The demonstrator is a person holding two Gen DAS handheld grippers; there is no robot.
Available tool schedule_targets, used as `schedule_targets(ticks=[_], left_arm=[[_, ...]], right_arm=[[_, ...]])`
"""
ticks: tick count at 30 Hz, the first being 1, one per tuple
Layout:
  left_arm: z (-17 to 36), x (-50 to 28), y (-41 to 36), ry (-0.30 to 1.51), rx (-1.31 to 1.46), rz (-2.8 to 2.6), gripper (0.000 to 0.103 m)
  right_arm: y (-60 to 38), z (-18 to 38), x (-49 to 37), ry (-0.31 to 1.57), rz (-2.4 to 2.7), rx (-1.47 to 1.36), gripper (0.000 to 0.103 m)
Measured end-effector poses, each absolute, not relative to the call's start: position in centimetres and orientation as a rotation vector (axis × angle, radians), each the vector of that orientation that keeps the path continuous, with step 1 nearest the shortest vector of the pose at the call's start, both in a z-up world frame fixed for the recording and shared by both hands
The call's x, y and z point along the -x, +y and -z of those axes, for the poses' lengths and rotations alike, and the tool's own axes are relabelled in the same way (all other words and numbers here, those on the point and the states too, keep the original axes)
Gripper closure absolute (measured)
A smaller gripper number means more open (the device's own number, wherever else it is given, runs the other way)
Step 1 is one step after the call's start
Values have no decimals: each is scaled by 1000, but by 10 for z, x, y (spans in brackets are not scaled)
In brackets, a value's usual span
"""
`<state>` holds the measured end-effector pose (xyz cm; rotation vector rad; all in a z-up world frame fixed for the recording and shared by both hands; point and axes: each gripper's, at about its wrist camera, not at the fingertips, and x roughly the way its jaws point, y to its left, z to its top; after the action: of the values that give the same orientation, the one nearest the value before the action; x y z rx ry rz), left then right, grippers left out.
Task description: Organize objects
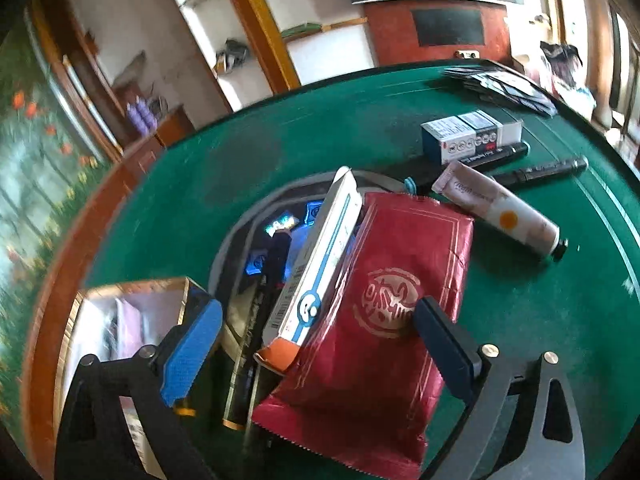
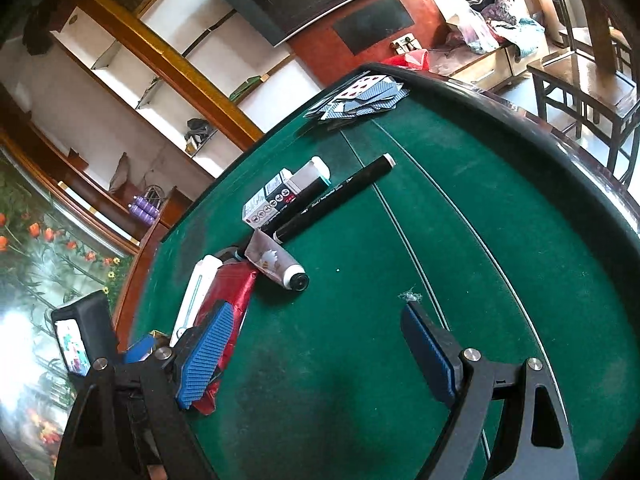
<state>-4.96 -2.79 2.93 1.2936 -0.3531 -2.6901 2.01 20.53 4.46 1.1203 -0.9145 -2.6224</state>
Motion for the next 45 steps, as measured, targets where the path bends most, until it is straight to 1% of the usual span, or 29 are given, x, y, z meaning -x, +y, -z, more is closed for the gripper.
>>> schedule_targets(ticks=[2,4,7,9,12,19,22,23,25,26,29,31,34,37,40,43,45], left_arm=[[-28,54,-36,-222,-1387,2711,6],[-22,58,-41,-71,-1536,2742,7],[-14,50,-26,-125,-1653,2772,5],[-7,43,-19,-98,-1726,2788,5],[-5,37,-12,-125,-1706,2802,6],[-3,54,-11,-85,-1693,2727,5],[-5,54,-5,-112,-1627,2764,5],[-6,52,-4,-127,-1611,2778,9],[-12,44,-3,-152,-1572,2829,35],[-15,42,-3,-151,-1557,2846,40],[-19,35,-10,-47,-1584,2887,44],[-21,28,-17,12,-1604,2895,44],[-26,12,-31,153,-1639,2896,44],[-30,-7,-42,222,-1652,2902,44],[-29,-21,-43,213,-1668,2892,44],[-23,-24,-32,90,-1663,2883,43],[-18,-23,-30,81,-1690,2848,38]], right_arm=[[205,-45,-20,-919,2621,-1116,14],[204,-45,-19,-916,2623,-1119,14],[204,-45,-19,-911,2634,-1120,14],[203,-45,-20,-906,2640,-1120,14],[202,-43,-18,-900,2641,-1136,14],[202,-42,-18,-896,2645,-1138,14],[201,-42,-17,-887,2645,-1145,14],[200,-42,-17,-882,2648,-1145,14],[199,-43,-18,-862,2664,-1143,14],[198,-43,-18,-851,2670,-1144,14],[195,-42,-16,-819,2680,-1160,14],[194,-41,-16,-808,2682,-1172,14],[196,-39,-15,-814,2689,-1183,14],[199,-38,-15,-836,2675,-1187,14],[197,-37,-14,-822,2680,-1197,14],[194,-34,-13,-808,2671,-1215,14],[193,-34,-13,-792,2674,-1215,14]])
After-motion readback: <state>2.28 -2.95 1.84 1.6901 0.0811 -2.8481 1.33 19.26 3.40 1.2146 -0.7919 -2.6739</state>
